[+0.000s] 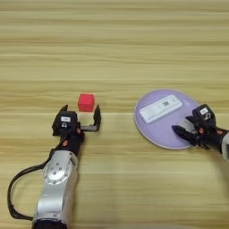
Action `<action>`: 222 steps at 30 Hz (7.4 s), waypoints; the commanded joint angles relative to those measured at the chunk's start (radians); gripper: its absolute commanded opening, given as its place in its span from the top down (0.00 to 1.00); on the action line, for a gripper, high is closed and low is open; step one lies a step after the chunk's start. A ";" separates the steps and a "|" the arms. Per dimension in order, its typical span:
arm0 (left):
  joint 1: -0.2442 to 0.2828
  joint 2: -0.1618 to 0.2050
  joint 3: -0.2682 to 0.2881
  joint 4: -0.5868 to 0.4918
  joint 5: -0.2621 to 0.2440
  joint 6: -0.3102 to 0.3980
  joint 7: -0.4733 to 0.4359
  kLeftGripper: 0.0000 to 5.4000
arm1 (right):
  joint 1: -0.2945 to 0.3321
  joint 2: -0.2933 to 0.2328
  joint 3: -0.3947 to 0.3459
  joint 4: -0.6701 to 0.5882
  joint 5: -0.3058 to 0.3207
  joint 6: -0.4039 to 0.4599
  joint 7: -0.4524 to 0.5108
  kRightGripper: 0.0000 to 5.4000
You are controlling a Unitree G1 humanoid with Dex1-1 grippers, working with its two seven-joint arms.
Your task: Move the objects on the table
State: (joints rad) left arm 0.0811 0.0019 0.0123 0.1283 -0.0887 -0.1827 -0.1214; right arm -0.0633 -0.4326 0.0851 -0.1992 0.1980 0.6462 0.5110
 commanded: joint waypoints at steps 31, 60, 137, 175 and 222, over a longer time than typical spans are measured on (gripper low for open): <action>0.006 -0.003 -0.001 -0.012 -0.002 0.005 0.001 0.00 | -0.019 0.022 -0.075 -0.108 0.052 0.020 -0.023 0.54; -0.003 -0.009 0.004 0.003 -0.001 -0.006 0.002 0.00 | 0.045 -0.011 -0.389 0.010 0.057 -0.133 -0.125 0.54; -0.009 -0.014 0.007 0.009 0.003 -0.010 0.005 0.00 | 0.027 0.064 0.053 -0.018 -0.128 -0.286 -0.094 0.01; -0.014 -0.017 0.014 0.013 0.001 -0.010 0.007 0.00 | -0.004 0.165 0.234 0.076 -0.097 -0.131 0.023 0.01; -0.212 0.021 0.041 0.465 0.038 -0.132 0.014 0.00 | 0.070 0.124 -0.110 -0.132 0.021 -0.227 -0.093 0.01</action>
State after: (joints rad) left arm -0.1310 0.0181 0.0521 0.5194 -0.0641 -0.3269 -0.1169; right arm 0.0099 -0.3100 -0.0284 -0.3431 0.2150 0.4266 0.4220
